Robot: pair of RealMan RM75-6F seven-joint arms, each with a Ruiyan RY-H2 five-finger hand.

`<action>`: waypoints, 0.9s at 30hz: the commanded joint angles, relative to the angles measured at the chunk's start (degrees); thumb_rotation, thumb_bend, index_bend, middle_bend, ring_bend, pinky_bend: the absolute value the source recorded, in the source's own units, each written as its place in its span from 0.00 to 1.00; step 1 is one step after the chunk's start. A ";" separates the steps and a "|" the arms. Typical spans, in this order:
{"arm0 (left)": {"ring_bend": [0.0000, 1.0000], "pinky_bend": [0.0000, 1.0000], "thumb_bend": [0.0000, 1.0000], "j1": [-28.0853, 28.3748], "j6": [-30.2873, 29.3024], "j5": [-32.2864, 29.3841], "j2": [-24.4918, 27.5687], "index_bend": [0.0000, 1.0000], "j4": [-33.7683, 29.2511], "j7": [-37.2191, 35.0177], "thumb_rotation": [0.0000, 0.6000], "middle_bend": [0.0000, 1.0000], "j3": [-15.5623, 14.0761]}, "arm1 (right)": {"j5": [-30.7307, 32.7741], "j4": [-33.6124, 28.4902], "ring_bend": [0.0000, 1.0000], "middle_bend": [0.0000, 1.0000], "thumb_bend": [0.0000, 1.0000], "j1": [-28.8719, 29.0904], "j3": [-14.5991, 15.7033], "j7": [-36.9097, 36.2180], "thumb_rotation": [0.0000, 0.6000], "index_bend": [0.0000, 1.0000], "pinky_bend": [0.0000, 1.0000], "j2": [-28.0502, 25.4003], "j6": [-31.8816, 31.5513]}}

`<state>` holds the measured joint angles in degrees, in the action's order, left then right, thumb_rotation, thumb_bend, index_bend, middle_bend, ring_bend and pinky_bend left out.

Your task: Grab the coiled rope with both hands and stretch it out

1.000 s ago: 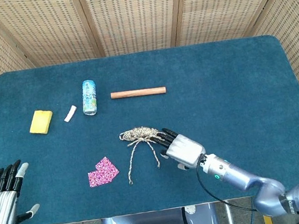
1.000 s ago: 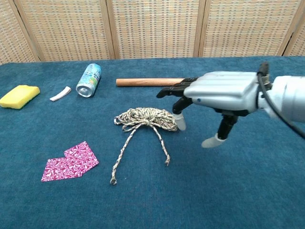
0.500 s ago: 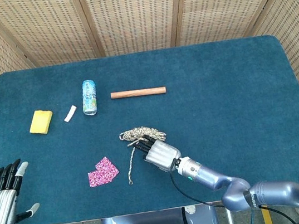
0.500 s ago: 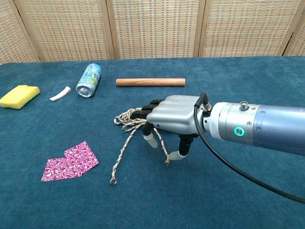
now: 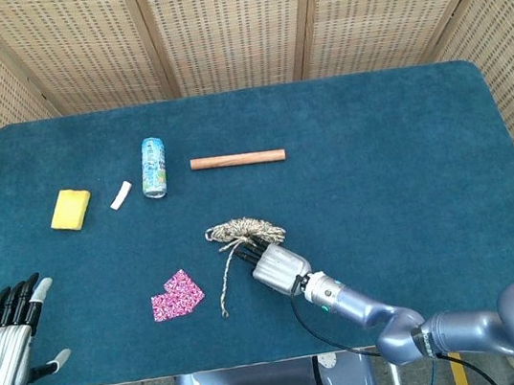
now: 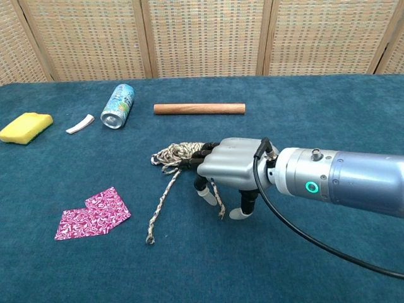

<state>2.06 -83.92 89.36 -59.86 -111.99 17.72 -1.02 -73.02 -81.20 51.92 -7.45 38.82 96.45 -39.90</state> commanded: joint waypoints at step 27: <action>0.00 0.00 0.00 0.57 0.28 -0.56 -0.14 0.00 -0.08 0.26 1.00 0.00 -0.26 | 1.95 3.44 0.00 0.00 0.45 1.86 3.37 1.51 1.00 0.59 0.00 2.63 -2.70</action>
<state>2.63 -83.63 88.80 -60.00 -112.08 17.98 -1.28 -71.03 -77.79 53.75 -4.11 40.33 99.03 -42.49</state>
